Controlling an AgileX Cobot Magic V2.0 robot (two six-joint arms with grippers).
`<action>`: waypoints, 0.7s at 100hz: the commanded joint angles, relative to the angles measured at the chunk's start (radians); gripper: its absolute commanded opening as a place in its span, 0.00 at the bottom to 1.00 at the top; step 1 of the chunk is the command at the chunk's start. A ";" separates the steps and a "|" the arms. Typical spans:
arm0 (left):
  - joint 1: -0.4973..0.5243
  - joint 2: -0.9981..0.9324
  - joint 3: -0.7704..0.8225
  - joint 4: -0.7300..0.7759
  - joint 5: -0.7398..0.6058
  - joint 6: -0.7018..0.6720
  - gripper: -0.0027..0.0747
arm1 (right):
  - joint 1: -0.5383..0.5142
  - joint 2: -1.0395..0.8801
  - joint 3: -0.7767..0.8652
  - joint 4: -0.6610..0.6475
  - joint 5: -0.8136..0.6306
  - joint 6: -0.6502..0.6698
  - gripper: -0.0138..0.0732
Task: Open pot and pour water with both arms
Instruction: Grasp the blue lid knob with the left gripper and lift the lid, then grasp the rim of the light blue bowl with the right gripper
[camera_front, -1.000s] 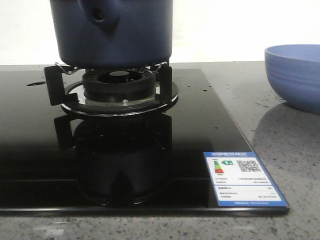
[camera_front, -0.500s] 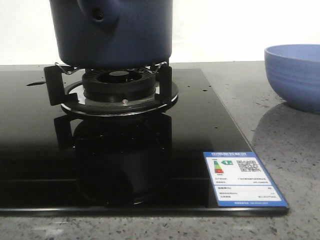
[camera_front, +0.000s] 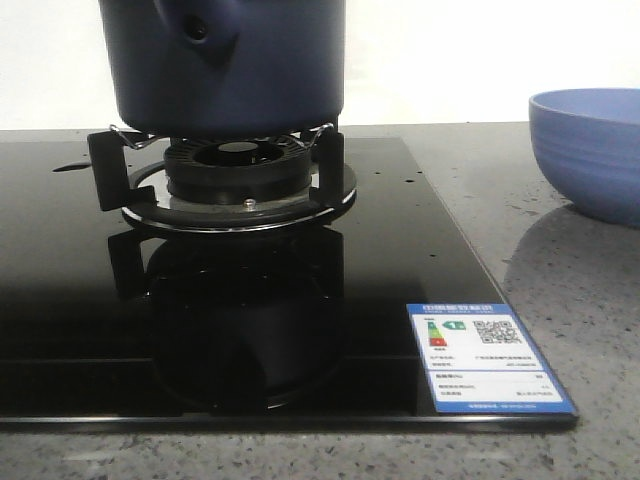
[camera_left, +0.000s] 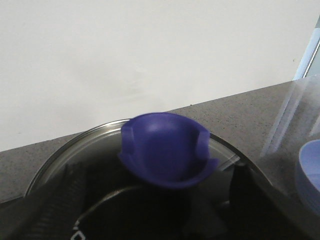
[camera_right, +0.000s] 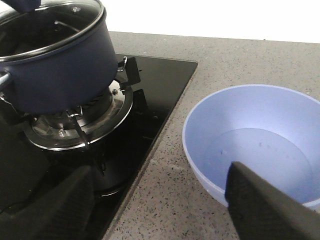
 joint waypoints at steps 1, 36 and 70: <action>-0.007 0.007 -0.059 0.009 -0.079 -0.001 0.74 | 0.000 0.010 -0.036 0.023 -0.053 -0.014 0.74; -0.007 0.079 -0.116 0.009 -0.112 -0.001 0.74 | 0.000 0.010 -0.036 0.023 -0.053 -0.014 0.74; -0.007 0.116 -0.139 0.016 -0.112 -0.001 0.74 | 0.000 0.010 -0.036 0.023 -0.053 -0.014 0.74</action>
